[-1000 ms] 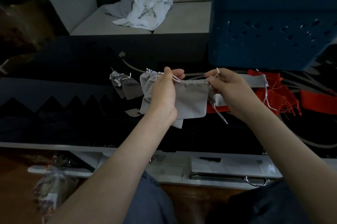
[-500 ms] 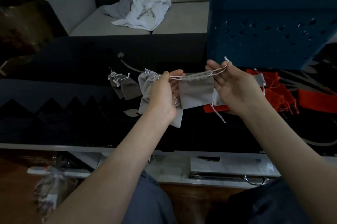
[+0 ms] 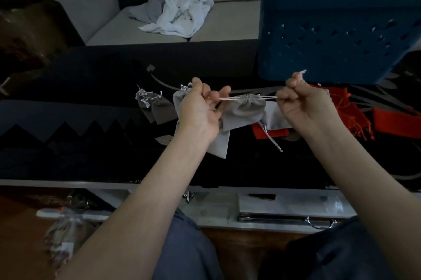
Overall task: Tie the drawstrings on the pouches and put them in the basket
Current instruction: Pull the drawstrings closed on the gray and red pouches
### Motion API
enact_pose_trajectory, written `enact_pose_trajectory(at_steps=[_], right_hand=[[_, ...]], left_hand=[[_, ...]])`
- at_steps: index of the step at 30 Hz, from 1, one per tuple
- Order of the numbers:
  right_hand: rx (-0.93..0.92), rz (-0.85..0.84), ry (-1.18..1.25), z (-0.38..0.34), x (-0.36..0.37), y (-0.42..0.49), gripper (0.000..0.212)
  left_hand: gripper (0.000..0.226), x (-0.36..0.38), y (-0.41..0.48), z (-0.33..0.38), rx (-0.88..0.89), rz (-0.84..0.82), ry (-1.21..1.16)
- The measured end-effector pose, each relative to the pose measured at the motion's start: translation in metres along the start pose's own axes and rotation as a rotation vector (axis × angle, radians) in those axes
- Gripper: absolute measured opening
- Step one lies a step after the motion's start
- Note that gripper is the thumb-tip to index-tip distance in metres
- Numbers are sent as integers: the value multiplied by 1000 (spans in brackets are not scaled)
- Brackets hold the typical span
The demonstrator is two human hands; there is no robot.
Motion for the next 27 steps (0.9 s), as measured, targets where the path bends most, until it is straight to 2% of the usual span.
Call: enact_pose_trajectory(at_steps=[5,8,11,14,18,21,22,25,27], right_hand=[[-33,8,-132,-6,-1,-1,28],[-70,0,-238,-8,0,-3,25],[-219,-187,-664,-2,6,-10,17],[-207,-375,-920,14,15,-18,13],[-215,-436,-983,15,18,-18,7],[-205,-417,-987,15,21,-16,10],[-207,-407,-999,16,21,-16,9],[-197,-370,-1004,19,26,-19,9],[-189,-352,-986,19,26,-19,10]], left_hand=[[47,7,-6,0,23,-174,167],[43,7,-6,-5,-45,-240,321],[43,2,-8,-21,-96,-316,665],[39,3,-13,-28,-128,-364,827],[37,2,-16,-27,-126,-519,870],[16,3,-23,-25,-55,-656,931],[15,4,-24,-25,-35,-668,936],[36,5,-22,-26,50,-590,963],[42,5,-20,-26,105,-542,980]])
Point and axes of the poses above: each hand's wrist, its own y-axis towards the middle knuckle, its own x-axis out of the palm, z = x × y, the point moved 2 cm from there along y, towards the middle knuckle, and after that the axes turned 1 degree about -x, right-handed, at the moved point
